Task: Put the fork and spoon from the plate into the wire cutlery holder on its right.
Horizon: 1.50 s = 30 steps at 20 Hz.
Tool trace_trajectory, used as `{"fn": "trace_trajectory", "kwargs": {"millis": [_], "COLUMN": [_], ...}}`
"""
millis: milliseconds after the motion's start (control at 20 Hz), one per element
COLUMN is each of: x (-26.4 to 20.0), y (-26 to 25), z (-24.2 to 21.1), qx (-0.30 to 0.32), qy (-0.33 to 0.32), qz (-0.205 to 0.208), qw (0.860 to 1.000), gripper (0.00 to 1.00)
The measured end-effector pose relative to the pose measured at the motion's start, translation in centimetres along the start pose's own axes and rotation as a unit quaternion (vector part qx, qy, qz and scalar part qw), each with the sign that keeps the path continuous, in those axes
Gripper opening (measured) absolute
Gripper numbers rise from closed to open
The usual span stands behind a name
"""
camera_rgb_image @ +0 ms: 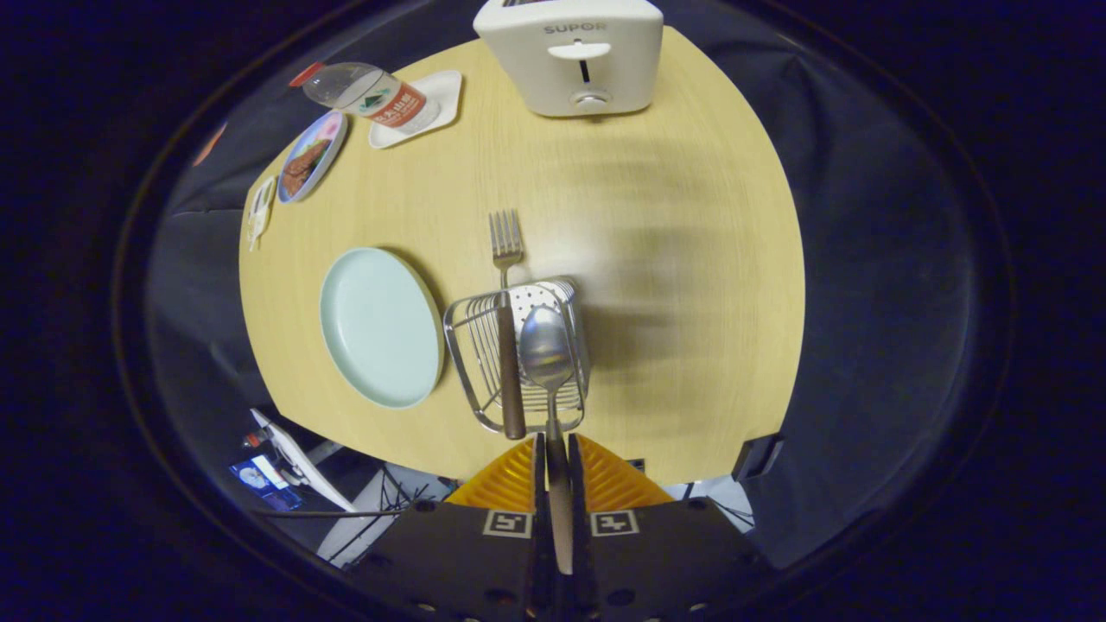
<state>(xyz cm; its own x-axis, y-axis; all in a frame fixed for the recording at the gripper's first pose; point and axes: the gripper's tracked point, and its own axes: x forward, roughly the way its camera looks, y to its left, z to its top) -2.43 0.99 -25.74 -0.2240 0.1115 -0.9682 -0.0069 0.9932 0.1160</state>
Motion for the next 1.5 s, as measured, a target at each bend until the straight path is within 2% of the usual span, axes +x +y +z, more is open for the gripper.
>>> {"fn": "trace_trajectory", "kwargs": {"millis": [50,150,200,250,300,350,500,600,650,700,850,1050,1200,1350,1400,1500], "x": [-0.2,-0.6,-1.0,-1.4,-1.9,-2.5,-4.9,-7.2,-8.4,-9.6,-12.9,-16.2,-19.1,-21.7,-22.8,-24.1], "y": [-0.1,0.1,0.4,0.4,0.5,0.9,1.9,2.6,2.9,3.4,5.3,6.5,7.2,7.8,8.1,8.2], "z": [0.4,1.0,1.5,2.0,2.2,2.5,3.6,4.6,5.0,5.3,4.6,2.4,0.4,-1.7,-2.5,-3.5], "qx": [-0.002,0.001,0.002,-0.003,-0.008,-0.014,-0.028,-0.041,-0.045,-0.045,-0.052,-0.056,-0.032,-0.034,-0.037,-0.042], "qy": [-0.007,-0.023,-0.038,-0.054,-0.073,-0.093,-0.166,-0.228,-0.262,-0.295,-0.378,-0.466,-0.538,-0.599,-0.623,-0.655], "qz": [0.000,0.007,0.017,0.018,0.020,0.021,0.031,0.036,0.037,0.041,0.051,0.042,0.051,0.056,0.056,0.042], "qw": [1.000,1.000,0.999,0.998,0.997,0.995,0.985,0.972,0.963,0.954,0.923,0.882,0.841,0.798,0.779,0.754], "gripper": [0.11,0.24,0.24,0.29,0.38,0.41,0.49,0.62,0.64,0.72,0.76,0.80,0.82,0.87,0.87,0.88]}}
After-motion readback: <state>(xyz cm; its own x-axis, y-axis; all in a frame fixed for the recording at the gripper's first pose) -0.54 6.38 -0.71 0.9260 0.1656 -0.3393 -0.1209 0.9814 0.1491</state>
